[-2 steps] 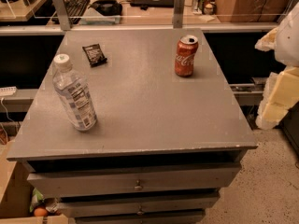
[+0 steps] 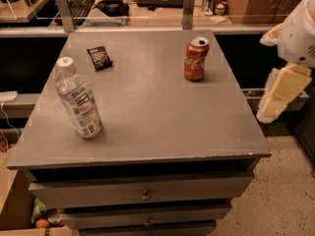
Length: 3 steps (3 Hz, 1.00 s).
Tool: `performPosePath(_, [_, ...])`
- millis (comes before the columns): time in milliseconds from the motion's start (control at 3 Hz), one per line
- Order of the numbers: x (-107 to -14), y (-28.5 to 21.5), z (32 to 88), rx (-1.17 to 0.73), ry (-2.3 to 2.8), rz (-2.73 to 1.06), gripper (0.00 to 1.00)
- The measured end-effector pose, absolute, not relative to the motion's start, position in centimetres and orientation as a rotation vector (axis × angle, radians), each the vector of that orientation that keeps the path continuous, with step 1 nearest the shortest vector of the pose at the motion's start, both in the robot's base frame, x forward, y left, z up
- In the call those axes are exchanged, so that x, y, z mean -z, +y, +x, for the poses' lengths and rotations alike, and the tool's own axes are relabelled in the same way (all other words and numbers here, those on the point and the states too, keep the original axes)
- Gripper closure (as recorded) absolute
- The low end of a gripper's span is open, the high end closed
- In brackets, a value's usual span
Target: Move coke can near rxbar chocolate
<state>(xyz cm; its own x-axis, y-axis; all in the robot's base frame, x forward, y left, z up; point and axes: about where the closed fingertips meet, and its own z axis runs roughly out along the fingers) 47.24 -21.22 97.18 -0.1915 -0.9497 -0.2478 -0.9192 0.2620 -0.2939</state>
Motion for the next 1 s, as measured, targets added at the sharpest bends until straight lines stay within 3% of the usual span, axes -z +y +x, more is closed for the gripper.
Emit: performPosePath(1000, [-93.9, -17.0, 65.5, -0.022, 1.866, -1.446, 0.00])
